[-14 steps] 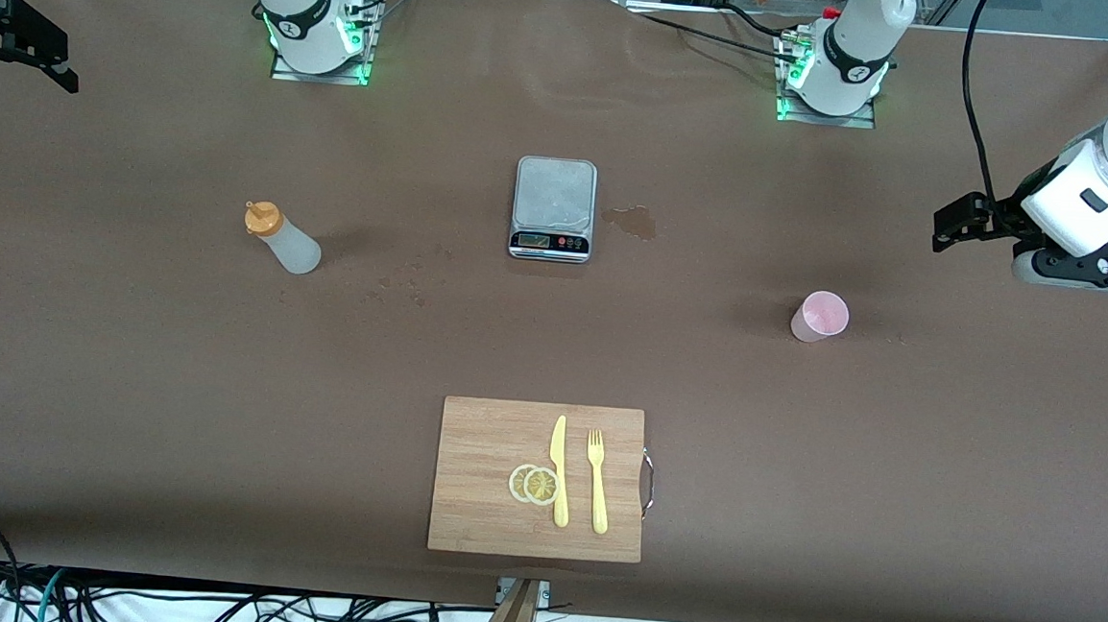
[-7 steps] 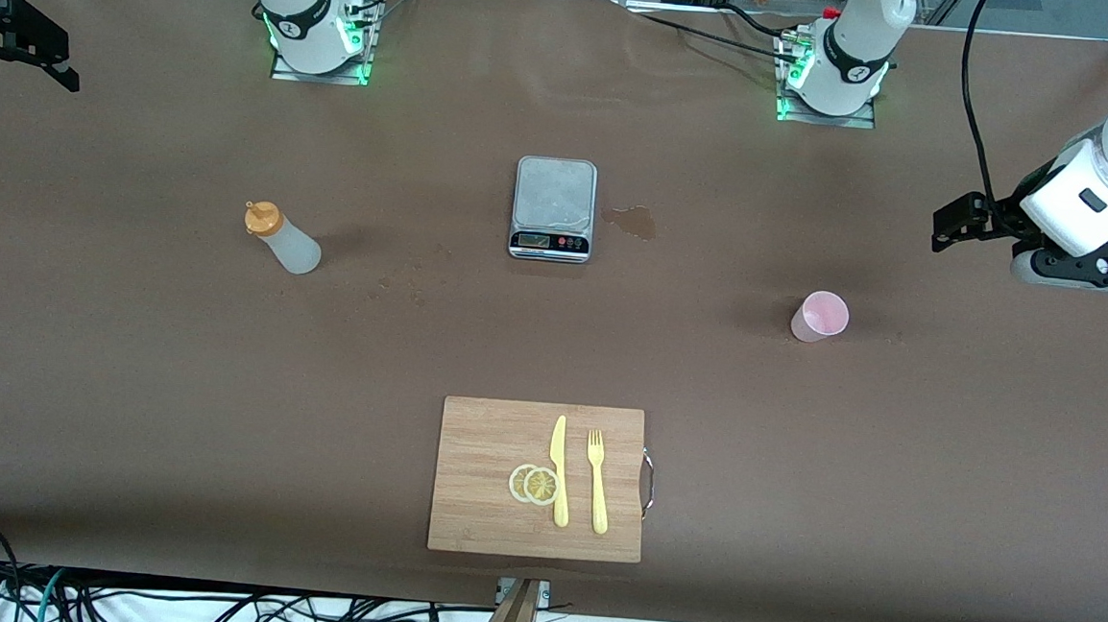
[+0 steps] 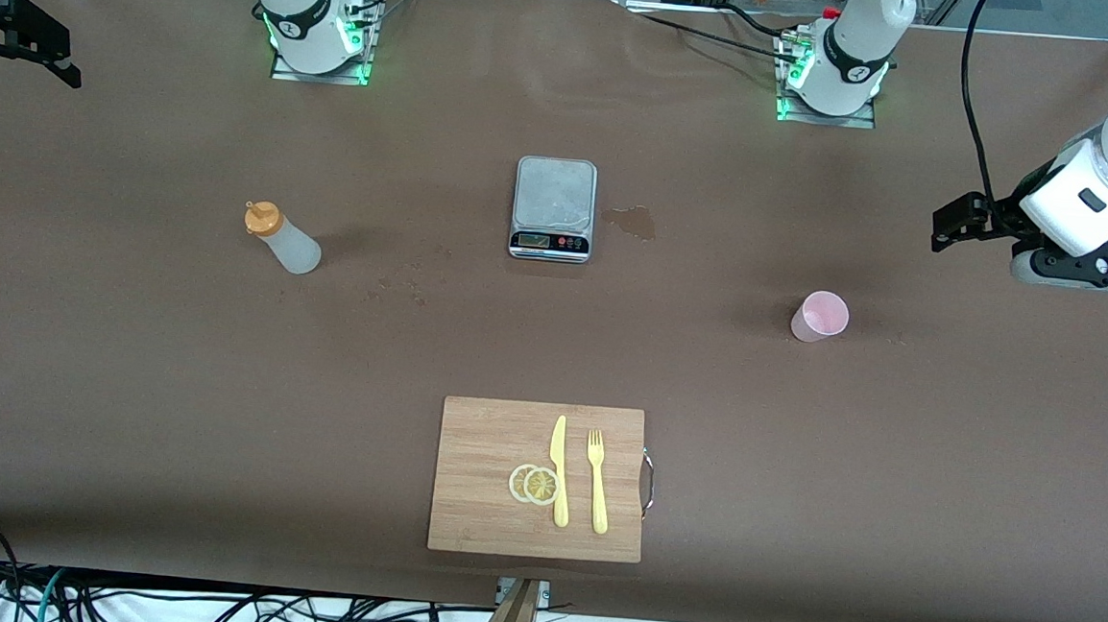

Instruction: Add sauce to pink cup with both arms

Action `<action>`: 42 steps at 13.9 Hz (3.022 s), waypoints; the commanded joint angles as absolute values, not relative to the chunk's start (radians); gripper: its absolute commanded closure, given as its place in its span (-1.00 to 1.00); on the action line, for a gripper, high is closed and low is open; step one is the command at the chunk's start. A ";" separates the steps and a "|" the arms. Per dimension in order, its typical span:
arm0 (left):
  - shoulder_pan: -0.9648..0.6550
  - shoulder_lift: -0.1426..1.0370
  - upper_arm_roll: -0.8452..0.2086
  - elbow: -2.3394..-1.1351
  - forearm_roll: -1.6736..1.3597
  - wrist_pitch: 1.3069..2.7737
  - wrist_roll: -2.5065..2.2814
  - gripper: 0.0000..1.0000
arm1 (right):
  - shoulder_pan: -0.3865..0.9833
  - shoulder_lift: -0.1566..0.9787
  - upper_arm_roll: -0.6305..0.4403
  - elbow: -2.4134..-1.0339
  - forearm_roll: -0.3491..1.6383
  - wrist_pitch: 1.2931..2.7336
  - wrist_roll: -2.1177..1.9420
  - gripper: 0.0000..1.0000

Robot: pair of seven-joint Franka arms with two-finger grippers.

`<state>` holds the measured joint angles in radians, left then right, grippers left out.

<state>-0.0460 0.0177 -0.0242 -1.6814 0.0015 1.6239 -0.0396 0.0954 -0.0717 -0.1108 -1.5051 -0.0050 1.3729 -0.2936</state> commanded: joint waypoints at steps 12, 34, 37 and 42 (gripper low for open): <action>-0.055 0.035 -0.014 -1.669 -0.020 1.606 -0.012 -1.00 | 0.094 -0.087 -0.120 -1.514 0.006 1.362 -0.310 -1.00; -0.055 0.344 -0.017 -2.145 0.003 2.344 -0.011 0.59 | 0.094 -0.084 -0.112 -1.514 0.009 1.359 -0.311 -1.00; -0.057 0.345 -0.017 -2.138 0.003 2.336 -0.011 1.00 | 0.094 -0.084 -0.112 -1.514 0.009 1.359 -0.310 -1.00; -0.058 0.336 -0.029 -2.129 0.003 2.332 -0.011 1.00 | 0.094 -0.084 -0.112 -1.514 0.009 1.356 -0.311 -1.00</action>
